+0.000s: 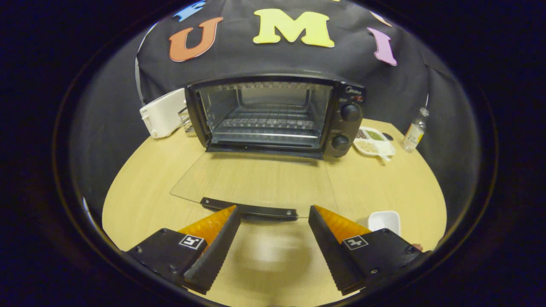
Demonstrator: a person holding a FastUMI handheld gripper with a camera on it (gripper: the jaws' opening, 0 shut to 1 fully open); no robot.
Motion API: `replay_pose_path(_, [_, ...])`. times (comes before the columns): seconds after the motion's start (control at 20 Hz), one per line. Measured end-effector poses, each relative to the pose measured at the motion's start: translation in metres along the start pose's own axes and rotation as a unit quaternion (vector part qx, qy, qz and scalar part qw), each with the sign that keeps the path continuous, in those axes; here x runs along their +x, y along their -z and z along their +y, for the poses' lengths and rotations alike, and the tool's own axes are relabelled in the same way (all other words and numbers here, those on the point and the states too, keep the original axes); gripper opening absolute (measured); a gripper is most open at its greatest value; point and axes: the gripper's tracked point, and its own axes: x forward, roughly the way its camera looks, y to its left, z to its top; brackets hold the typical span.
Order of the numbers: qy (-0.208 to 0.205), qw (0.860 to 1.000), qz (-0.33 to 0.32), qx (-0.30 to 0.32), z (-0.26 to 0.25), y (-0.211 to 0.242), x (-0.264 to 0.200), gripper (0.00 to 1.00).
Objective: Open the toaster oven, put the food inside, and close the toaster oven door.
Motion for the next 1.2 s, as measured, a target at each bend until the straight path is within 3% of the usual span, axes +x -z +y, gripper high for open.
replay_pose_path(0.2, [0.005, 1.000, -0.029, -0.006, -0.085, -0.018, -0.032, 1.00])
replay_pose_path(0.4, [0.002, 1.000, -0.023, 0.008, -0.177, -0.004, -0.054, 1.00])
replay_pose_path(0.55, [-0.041, 0.999, 0.011, 0.031, -0.210, 0.029, -0.061, 0.99])
replay_pose_path(0.75, [-0.136, 0.985, 0.066, 0.081, -0.202, 0.071, -0.072, 0.97])
replay_pose_path(0.85, [-0.163, 0.977, 0.092, 0.106, -0.195, 0.089, -0.072, 0.93])
replay_pose_path(0.95, [-0.203, 0.961, 0.122, 0.143, -0.181, 0.100, -0.075, 0.86])
replay_pose_path(1.05, [-0.244, 0.938, 0.153, 0.194, -0.168, 0.104, -0.078, 0.70])
replay_pose_path(1.15, [-0.248, 0.925, 0.171, 0.232, -0.163, 0.105, -0.073, 0.54])
replay_pose_path(1.2, [-0.242, 0.923, 0.173, 0.243, -0.165, 0.106, -0.070, 0.36])
